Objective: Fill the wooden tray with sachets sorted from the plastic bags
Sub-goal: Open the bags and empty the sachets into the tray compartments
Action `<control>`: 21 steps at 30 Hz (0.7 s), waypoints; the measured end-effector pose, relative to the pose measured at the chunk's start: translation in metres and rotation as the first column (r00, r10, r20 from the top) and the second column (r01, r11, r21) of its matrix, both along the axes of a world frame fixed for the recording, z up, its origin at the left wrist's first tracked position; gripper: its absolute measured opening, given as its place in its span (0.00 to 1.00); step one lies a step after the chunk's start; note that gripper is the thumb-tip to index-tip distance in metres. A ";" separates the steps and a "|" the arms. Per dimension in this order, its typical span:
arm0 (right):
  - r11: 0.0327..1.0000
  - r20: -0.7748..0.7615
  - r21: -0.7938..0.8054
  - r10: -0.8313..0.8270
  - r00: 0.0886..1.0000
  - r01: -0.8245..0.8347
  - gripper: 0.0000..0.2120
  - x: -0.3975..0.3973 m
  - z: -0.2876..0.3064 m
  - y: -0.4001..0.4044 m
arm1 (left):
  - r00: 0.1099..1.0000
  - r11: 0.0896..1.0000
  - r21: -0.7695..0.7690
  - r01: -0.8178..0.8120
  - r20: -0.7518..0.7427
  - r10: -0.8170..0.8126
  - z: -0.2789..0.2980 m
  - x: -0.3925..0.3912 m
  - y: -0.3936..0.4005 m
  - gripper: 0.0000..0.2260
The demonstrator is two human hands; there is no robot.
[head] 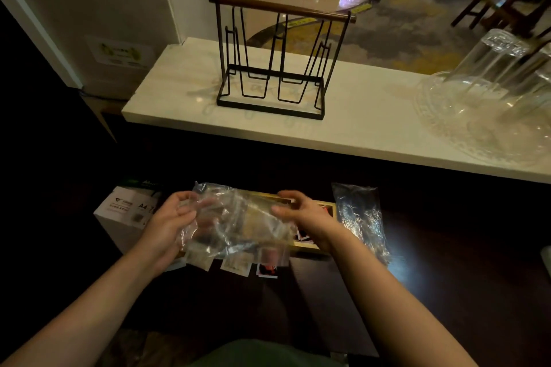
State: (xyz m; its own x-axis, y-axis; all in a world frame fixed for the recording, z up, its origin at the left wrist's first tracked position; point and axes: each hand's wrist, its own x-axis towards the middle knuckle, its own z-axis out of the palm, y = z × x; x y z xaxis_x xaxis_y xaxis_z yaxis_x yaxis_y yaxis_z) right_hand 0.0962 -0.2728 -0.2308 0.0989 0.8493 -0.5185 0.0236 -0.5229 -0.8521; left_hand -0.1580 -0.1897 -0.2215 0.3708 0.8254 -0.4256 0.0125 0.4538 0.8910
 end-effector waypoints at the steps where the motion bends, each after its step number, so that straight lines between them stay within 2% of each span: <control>1: 0.996 0.050 -0.013 0.087 0.995 -0.086 0.25 0.002 -0.002 -0.004 | 1.000 1.000 -0.004 -0.001 -0.001 0.001 -0.003 0.001 -0.002 0.12; 3: 0.976 0.149 -0.025 0.216 0.965 -0.214 0.21 0.004 -0.005 -0.013 | 1.000 1.000 -0.018 -0.003 0.006 0.003 -0.008 0.005 -0.006 0.12; 5: 0.977 0.175 0.000 0.210 0.962 -0.213 0.11 0.006 -0.010 -0.023 | 1.000 0.999 -0.036 -0.002 -0.001 0.002 -0.014 0.006 -0.008 0.12; 7: 0.995 0.064 0.039 0.085 0.994 -0.087 0.04 0.011 -0.014 -0.034 | 0.999 1.000 -0.022 0.017 -0.045 -0.017 -0.019 0.007 -0.009 0.13; 9: 0.996 -0.046 0.034 -0.086 0.995 0.088 0.04 0.016 -0.018 -0.040 | 0.998 0.998 0.010 0.056 -0.041 -0.055 -0.023 0.009 -0.009 0.16; 13: 0.942 -0.039 0.030 -0.334 0.942 0.335 0.07 0.017 -0.031 -0.047 | 0.971 0.968 0.075 0.240 -0.038 -0.237 -0.025 0.020 -0.016 0.36; 15: 0.902 0.033 0.075 -0.429 0.903 0.426 0.07 0.015 -0.035 -0.049 | 0.932 0.924 0.144 0.354 -0.138 -0.335 -0.025 0.028 -0.021 0.35; 18: 0.821 0.167 0.230 -0.562 0.810 0.523 0.05 0.025 -0.042 -0.052 | 0.926 0.914 0.189 0.358 -0.196 -0.322 -0.026 0.041 -0.027 0.25; 21: 0.654 0.239 0.354 -0.754 0.611 0.669 0.16 0.055 -0.054 -0.062 | 0.936 0.921 0.222 0.320 -0.223 -0.272 -0.034 0.042 -0.019 0.24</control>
